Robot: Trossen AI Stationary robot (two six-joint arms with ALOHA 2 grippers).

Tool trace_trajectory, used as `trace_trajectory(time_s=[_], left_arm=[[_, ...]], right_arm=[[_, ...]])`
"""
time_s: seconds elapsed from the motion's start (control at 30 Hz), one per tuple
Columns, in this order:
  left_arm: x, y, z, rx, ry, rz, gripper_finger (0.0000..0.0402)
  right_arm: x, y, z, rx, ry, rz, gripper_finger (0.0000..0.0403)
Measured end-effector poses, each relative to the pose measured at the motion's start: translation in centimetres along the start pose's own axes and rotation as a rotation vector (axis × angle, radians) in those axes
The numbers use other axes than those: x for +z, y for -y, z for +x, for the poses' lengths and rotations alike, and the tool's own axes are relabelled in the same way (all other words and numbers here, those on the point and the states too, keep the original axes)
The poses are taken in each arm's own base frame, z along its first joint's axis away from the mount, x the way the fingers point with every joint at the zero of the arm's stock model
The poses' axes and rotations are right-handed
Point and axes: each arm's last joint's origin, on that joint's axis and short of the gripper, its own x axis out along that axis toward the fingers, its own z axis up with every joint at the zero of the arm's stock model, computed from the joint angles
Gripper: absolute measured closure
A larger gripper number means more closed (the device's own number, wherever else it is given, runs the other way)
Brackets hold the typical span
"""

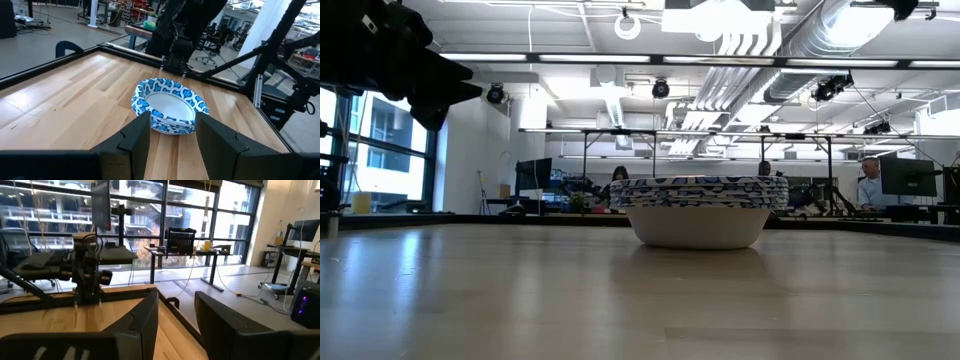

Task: Nest bowls inside each other
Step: Return to Home Position

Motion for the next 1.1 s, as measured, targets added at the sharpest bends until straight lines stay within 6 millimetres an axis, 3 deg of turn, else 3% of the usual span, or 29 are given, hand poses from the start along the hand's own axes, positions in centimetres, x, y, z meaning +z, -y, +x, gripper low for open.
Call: trace_trajectory(time_s=[0.17, 0.3, 0.57, 0.87, 1.1], left_arm=[[0.0, 0.0, 0.0, 0.008, 0.002, -0.007, 0.0257], [0.0, 0.0, 0.0, 0.009, 0.003, -0.026, 0.0257], [0.1, -0.1, 0.0, 0.034, 0.013, -0.035, 0.0257], [0.7, 0.0, 0.0, 0.048, 0.081, -0.028, 0.0257], [1.5, 0.2, -0.1, 0.025, 0.164, 0.005, 0.0257]], right_arm=[[-3.9, -0.4, -0.2, -0.008, 0.088, 0.064, 0.0281], [-6.9, -1.7, 1.1, -0.012, 0.103, 0.060, 0.0281], [-8.9, -2.8, 2.1, 0.023, 0.214, 0.112, 0.0281], [-12.5, -4.2, 3.0, 0.149, 0.219, 0.144, 0.0281], [-13.2, -4.7, 3.0, 0.243, 0.201, 0.142, 0.0281]])
